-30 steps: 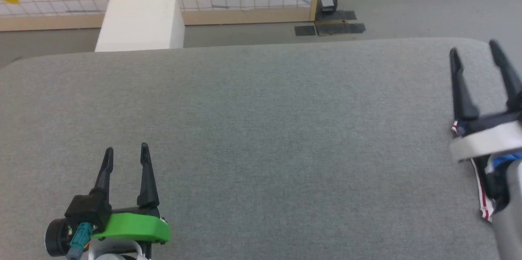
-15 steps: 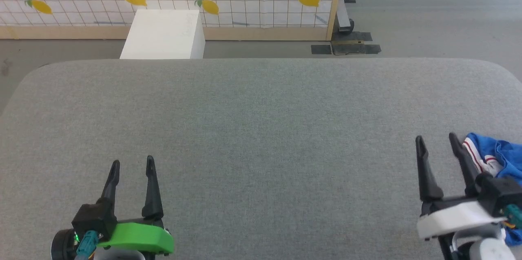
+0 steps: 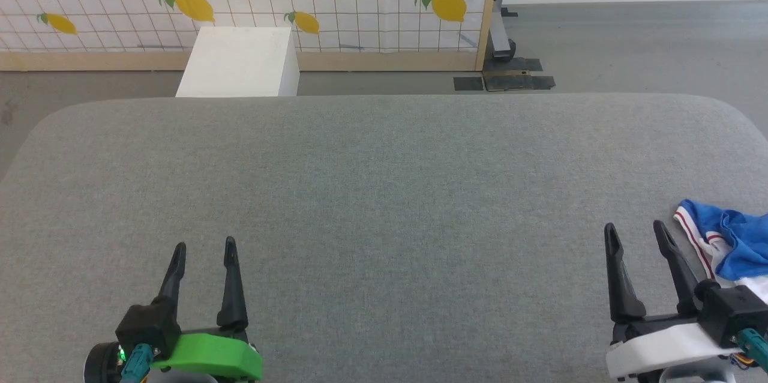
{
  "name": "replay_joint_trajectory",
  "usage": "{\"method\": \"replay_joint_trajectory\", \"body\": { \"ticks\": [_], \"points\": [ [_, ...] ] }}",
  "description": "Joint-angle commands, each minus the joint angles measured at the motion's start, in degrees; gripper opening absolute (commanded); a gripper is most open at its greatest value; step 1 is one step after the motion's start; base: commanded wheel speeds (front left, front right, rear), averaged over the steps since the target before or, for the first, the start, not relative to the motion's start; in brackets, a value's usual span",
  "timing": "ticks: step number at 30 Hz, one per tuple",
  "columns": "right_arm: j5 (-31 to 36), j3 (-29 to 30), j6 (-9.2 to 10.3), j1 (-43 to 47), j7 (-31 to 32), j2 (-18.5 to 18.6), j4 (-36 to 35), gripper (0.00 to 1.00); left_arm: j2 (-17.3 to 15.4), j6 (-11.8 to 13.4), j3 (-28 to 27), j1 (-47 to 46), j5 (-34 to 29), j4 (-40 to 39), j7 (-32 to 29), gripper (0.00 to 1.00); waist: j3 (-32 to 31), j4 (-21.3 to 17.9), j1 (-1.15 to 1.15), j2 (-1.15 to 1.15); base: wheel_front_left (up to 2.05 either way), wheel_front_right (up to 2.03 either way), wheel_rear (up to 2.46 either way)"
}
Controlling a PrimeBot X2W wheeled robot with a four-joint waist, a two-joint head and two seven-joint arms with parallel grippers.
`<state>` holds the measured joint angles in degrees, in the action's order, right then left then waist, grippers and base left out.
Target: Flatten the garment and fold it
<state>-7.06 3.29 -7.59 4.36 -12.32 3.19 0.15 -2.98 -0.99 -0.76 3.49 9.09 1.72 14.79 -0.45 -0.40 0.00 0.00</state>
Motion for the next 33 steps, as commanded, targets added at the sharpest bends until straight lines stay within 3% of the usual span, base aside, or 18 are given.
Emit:
{"method": "replay_joint_trajectory", "body": {
  "ticks": [1,11,12,33],
  "points": [
    [0.41,0.03,0.1,0.98,0.29,-0.14,-0.55,1.0,0.1,0.07,0.14,0.74,0.27,0.28,0.21,1.0,-0.09,-0.02,0.0,0.0,0.0,0.0,0.0],
    [0.67,-0.03,0.1,1.49,1.16,-0.29,-1.45,1.0,0.1,0.67,0.22,0.88,0.56,0.01,0.21,1.0,-0.28,-0.54,0.0,0.0,0.0,0.0,0.0],
    [0.31,0.05,0.0,0.67,1.05,-0.18,-1.09,0.0,0.0,0.51,0.19,0.04,0.29,0.05,-0.01,0.0,-0.28,-0.52,0.0,0.0,0.0,0.0,0.0],
    [1.29,-0.4,0.01,-0.07,2.69,-0.19,-0.95,0.0,0.01,0.58,0.27,-0.5,-1.08,-0.2,-2.21,0.0,-0.18,-0.39,0.0,0.0,0.0,0.0,0.0]
  ]
}}
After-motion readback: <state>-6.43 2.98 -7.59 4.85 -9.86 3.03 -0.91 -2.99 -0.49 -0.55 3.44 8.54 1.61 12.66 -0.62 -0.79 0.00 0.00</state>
